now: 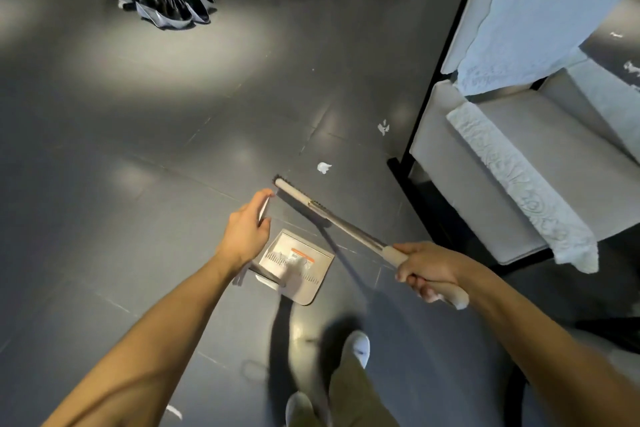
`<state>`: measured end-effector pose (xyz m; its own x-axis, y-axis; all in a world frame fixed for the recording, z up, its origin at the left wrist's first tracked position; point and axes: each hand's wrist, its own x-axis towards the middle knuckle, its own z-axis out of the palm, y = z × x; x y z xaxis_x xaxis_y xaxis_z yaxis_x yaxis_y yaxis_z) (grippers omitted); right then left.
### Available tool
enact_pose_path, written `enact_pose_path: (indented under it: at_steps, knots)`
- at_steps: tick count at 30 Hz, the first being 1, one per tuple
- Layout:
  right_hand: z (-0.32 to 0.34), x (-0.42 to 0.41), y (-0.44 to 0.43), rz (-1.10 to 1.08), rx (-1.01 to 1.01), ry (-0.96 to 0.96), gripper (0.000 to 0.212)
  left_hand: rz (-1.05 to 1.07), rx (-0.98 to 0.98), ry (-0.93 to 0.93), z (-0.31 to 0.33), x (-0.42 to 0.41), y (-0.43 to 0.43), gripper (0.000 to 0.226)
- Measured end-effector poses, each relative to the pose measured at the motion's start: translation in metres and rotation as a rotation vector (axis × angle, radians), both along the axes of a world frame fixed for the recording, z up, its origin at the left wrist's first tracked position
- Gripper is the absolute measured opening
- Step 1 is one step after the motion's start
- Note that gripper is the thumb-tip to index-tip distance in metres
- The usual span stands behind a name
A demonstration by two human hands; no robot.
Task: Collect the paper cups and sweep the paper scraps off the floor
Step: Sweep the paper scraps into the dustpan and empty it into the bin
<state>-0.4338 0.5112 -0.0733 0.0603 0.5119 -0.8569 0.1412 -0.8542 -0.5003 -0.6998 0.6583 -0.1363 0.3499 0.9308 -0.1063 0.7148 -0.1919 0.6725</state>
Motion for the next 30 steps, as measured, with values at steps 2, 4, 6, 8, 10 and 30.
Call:
enact_pose_path:
  at_steps: [2,4,6,8,10,30]
  knots:
    - [-0.006,0.014,0.023,-0.049,0.049,-0.013,0.029,-0.004,-0.003,-0.005,0.001,0.009,0.020,0.043]
    - [-0.016,0.029,0.053,-0.091,0.074,-0.044,0.028,-0.014,-0.002,0.006,0.000,0.021,0.044,0.043]
    - [-0.030,0.046,0.086,-0.104,0.105,-0.082,0.031,-0.031,0.008,0.019,-0.001,0.034,0.071,0.042]
    - [-0.044,0.065,0.117,-0.058,0.142,-0.141,0.034,-0.041,0.019,0.038,-0.001,0.048,0.099,0.041]
    - [-0.057,0.085,0.143,-0.013,0.144,-0.211,0.036,-0.044,0.031,0.062,-0.001,0.061,0.127,0.041]
    - [-0.108,0.150,0.327,-0.079,-0.245,-0.252,0.011,-0.129,-0.015,0.128,-0.017,0.119,0.330,0.040]
